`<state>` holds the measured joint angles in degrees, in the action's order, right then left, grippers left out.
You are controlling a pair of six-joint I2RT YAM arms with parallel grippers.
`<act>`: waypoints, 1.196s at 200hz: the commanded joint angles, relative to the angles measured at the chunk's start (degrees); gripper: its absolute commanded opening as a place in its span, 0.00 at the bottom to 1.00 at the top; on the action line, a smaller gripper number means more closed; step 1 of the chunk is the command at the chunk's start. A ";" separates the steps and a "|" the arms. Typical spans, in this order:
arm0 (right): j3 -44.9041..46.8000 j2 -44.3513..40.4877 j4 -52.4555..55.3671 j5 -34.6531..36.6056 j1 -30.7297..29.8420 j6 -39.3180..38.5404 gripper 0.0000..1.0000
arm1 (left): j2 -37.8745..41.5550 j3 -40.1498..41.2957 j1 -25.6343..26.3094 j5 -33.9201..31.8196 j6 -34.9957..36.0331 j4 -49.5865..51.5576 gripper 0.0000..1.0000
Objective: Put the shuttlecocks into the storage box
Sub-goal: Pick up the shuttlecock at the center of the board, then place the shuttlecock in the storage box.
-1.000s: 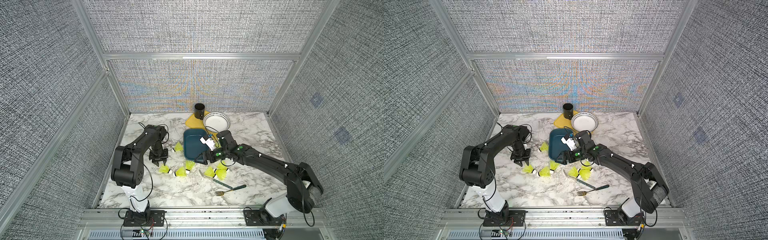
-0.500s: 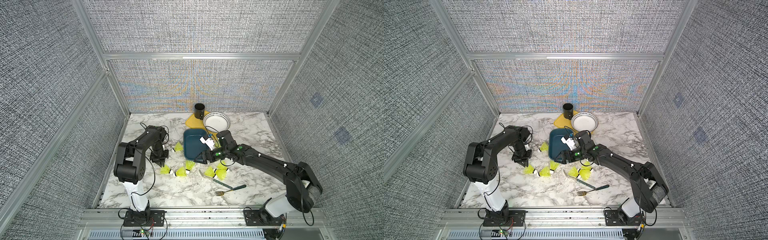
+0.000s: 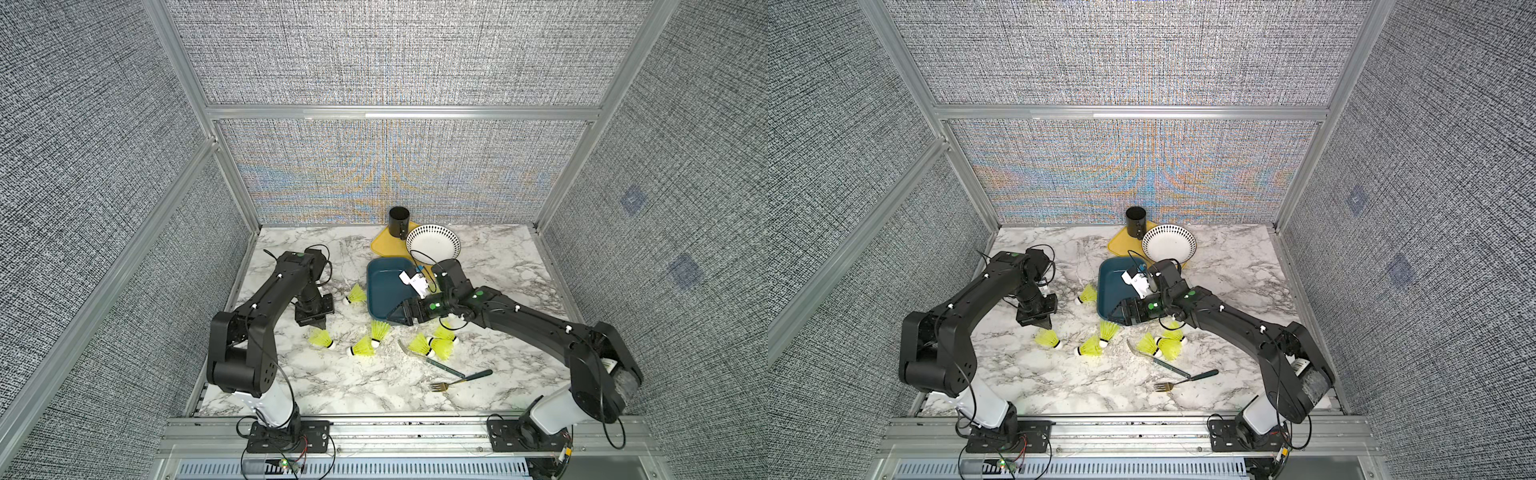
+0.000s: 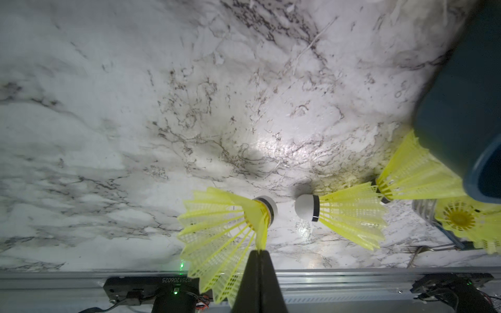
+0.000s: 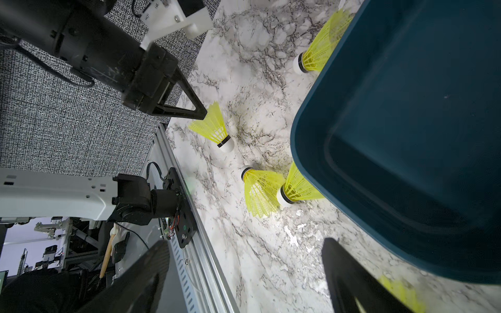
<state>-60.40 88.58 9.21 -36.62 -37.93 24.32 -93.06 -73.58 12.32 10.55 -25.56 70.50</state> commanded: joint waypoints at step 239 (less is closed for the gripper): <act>8.37 -13.34 -9.21 16.63 14.29 17.68 0.90 | 1.55 5.65 31.14 -40.28 -92.53 -55.12 0.02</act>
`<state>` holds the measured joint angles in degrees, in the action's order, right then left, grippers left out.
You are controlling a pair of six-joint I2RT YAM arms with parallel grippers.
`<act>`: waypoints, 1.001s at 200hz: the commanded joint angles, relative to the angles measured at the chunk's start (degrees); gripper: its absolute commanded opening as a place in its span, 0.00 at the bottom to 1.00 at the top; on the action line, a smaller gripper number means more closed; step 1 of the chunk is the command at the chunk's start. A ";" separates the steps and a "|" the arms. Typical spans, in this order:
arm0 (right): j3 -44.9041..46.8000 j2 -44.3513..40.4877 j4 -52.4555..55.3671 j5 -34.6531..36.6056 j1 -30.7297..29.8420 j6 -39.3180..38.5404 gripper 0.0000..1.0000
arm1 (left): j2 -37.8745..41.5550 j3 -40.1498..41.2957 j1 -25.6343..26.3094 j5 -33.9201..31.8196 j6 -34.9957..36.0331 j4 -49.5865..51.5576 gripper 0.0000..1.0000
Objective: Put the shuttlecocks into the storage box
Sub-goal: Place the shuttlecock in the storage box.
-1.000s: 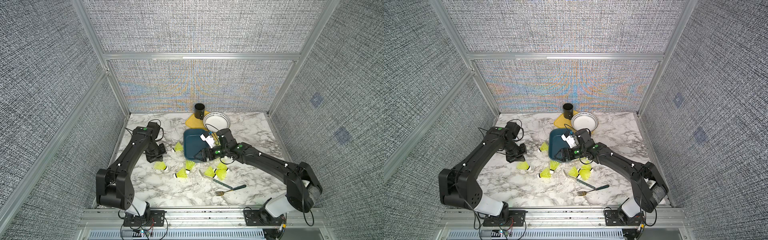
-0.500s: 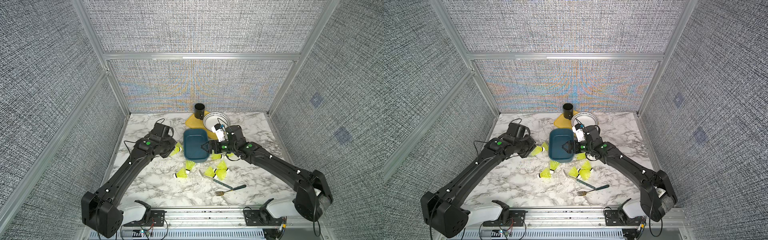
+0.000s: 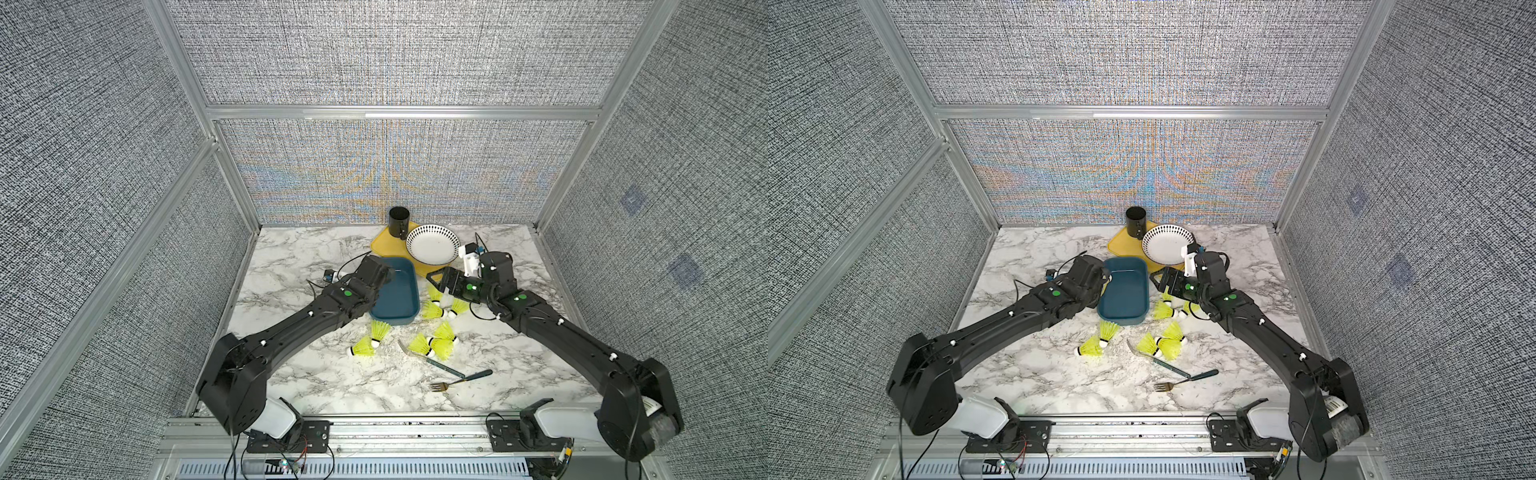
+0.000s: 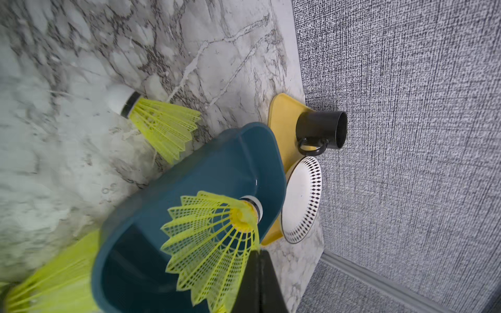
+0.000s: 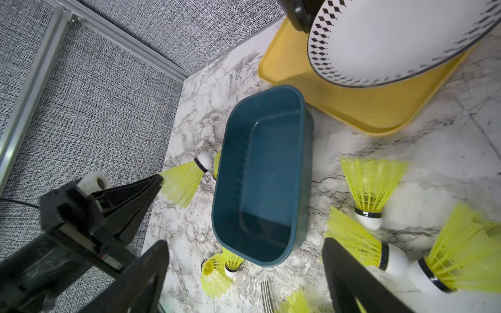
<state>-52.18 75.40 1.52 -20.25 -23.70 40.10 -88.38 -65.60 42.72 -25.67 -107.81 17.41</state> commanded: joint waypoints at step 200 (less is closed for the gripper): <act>0.40 7.08 -11.19 -5.85 4.94 10.22 0.89 | -26.82 -15.43 0.79 -13.46 -38.27 -2.60 0.02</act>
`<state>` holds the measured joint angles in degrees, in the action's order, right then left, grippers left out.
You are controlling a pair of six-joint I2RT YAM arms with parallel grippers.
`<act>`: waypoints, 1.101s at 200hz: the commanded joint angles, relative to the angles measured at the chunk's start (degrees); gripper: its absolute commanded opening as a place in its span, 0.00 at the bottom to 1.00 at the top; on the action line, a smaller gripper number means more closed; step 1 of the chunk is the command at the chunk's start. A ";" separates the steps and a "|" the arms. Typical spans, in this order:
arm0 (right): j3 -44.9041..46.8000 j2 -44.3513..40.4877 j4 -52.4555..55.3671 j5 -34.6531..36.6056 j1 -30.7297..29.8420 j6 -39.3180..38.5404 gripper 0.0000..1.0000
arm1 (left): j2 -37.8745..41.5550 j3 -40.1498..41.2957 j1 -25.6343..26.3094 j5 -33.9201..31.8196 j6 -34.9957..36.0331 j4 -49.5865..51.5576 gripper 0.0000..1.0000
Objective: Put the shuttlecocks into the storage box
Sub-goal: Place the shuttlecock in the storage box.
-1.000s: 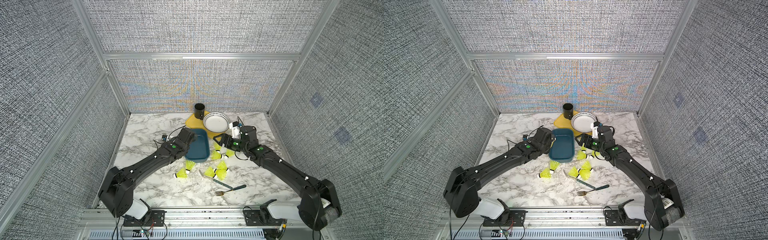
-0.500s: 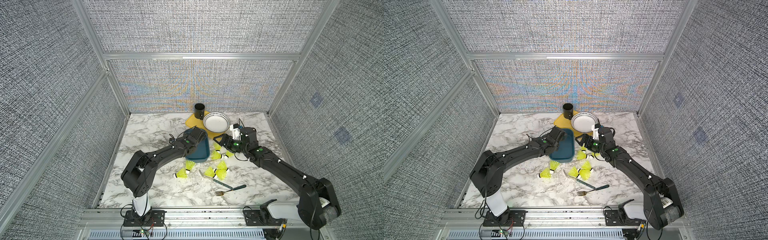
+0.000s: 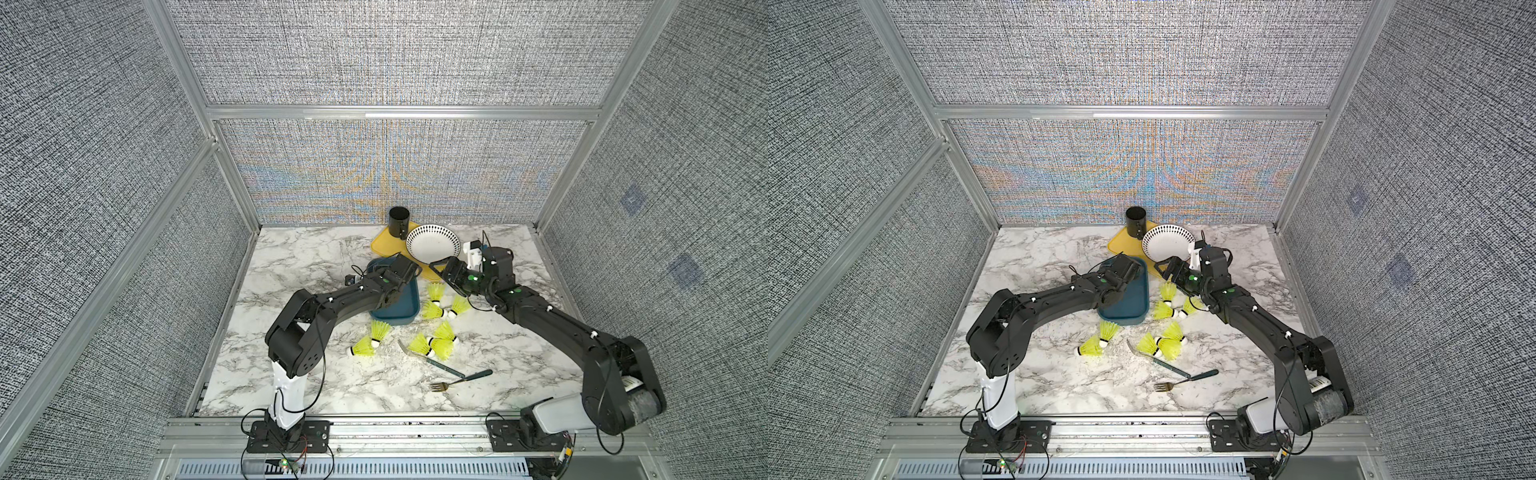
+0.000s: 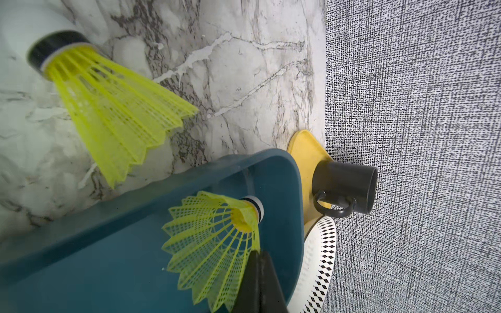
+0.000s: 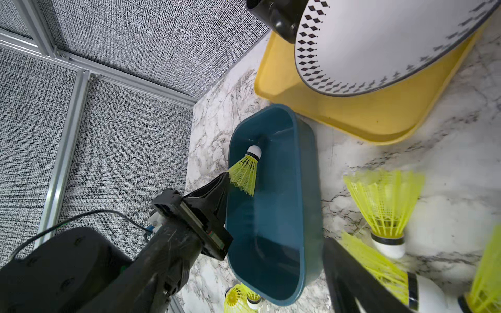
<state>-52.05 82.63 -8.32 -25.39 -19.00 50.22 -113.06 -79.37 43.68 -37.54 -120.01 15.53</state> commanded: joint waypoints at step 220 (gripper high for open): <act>-1.56 -0.98 3.59 -0.15 1.86 -2.75 0.90 | -6.21 -0.52 -0.88 -0.68 -27.76 -9.55 0.70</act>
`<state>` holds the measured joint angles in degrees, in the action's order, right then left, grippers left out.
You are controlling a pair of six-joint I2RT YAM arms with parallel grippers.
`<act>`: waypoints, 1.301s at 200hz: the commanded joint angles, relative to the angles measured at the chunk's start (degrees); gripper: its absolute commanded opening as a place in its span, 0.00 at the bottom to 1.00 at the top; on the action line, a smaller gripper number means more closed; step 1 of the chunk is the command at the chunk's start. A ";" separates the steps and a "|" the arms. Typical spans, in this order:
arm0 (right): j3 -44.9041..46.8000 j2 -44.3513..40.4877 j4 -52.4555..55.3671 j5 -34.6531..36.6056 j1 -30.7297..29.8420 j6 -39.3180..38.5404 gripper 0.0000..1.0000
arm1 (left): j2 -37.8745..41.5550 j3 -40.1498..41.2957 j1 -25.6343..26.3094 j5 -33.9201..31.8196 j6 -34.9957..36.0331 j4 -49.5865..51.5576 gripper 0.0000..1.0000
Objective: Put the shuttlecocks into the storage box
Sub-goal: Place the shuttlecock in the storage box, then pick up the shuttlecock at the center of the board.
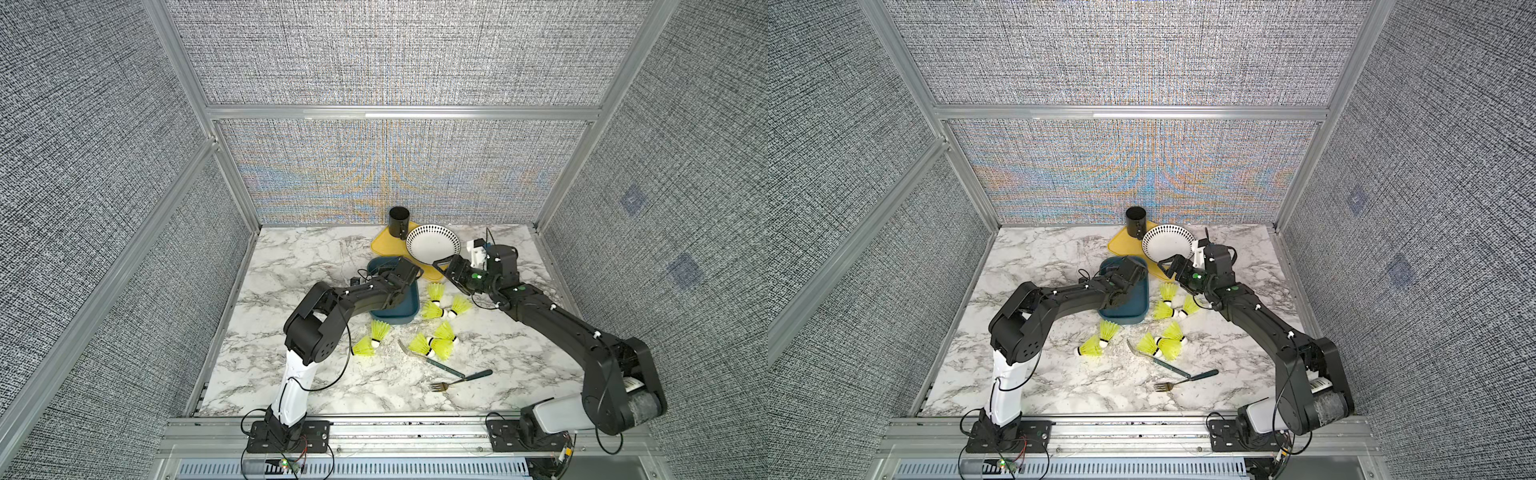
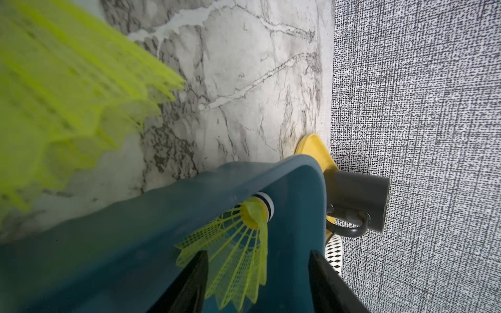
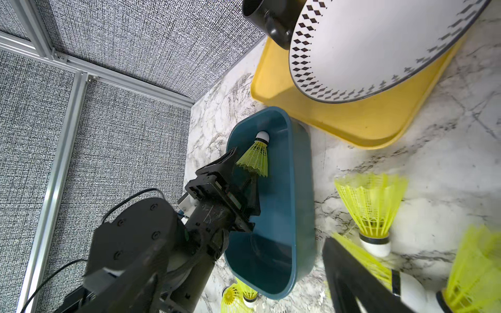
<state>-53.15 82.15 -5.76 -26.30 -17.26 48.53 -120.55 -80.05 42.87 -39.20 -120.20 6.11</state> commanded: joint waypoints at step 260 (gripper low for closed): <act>-4.79 -6.04 18.86 7.71 -4.83 -18.24 0.84 | 26.63 8.13 0.11 13.15 -4.10 14.67 1.00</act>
<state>-57.06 76.55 9.82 -20.38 -19.29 35.64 -97.25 -72.27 43.42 -29.36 -120.20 16.10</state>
